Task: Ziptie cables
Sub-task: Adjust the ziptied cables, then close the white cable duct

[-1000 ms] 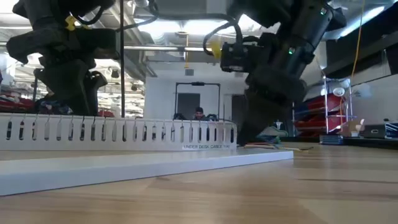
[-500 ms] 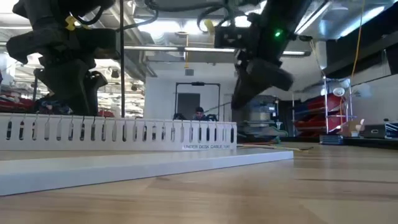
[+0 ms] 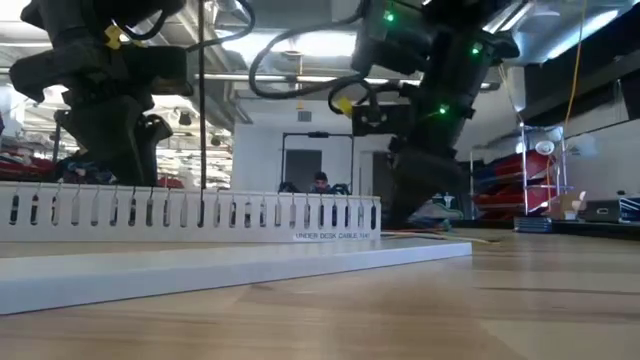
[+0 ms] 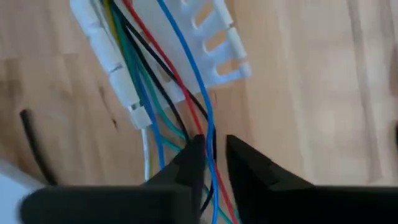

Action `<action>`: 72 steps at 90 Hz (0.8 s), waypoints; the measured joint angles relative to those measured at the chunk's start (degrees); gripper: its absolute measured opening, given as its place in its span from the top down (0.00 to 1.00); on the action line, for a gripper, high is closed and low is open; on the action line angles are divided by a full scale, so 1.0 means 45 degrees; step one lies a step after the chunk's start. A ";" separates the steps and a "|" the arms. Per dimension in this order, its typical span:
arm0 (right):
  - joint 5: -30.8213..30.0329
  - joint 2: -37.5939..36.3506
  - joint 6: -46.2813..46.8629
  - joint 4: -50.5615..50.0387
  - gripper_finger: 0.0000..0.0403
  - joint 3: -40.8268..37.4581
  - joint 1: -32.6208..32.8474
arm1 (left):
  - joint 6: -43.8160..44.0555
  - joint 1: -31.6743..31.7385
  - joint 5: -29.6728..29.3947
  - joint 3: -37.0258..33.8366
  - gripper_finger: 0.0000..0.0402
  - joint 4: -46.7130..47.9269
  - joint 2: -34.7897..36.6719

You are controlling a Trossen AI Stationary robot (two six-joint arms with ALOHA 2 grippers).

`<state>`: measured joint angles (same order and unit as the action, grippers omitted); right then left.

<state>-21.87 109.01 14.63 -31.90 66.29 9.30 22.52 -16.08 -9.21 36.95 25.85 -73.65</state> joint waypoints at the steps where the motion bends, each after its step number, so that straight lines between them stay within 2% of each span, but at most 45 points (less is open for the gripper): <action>1: 0.0001 0.0000 0.0001 -0.0020 0.79 0.0012 0.0000 | 0.0009 0.0009 0.0000 0.0000 0.61 0.0003 0.0000; 20: 0.0001 -0.0188 -0.0282 -0.0320 0.45 0.0042 -0.0047 | 0.0296 0.0219 0.0046 0.0005 0.47 0.0022 0.0005; 34: 0.0107 -0.1061 -0.0336 -0.1295 0.28 0.0042 -0.0083 | 0.0319 0.0276 0.0029 0.0078 0.41 0.0247 0.0016; 48: 0.0153 -0.2387 -0.0355 -0.1861 0.22 -0.0065 -0.0063 | 0.0505 0.0262 0.0026 0.0696 0.40 0.1903 0.0422; 57: 0.0883 -0.3191 -0.0359 -0.1735 0.22 -0.0429 -0.0063 | 0.0602 0.0204 0.0005 0.0884 0.40 0.2283 0.0999; 65: 0.2213 -0.3803 -0.0319 -0.0639 0.22 -0.1033 0.0077 | 0.0714 0.0036 0.0000 0.0884 0.40 0.2273 0.1452; 72: 0.3212 -0.4029 -0.0307 0.1429 0.22 -0.1759 0.0417 | 0.0706 -0.0118 -0.0009 0.0884 0.40 0.2275 0.1661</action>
<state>-7.42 90.88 13.25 -25.47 58.37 11.18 25.70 -16.61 -9.25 40.93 36.08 -66.17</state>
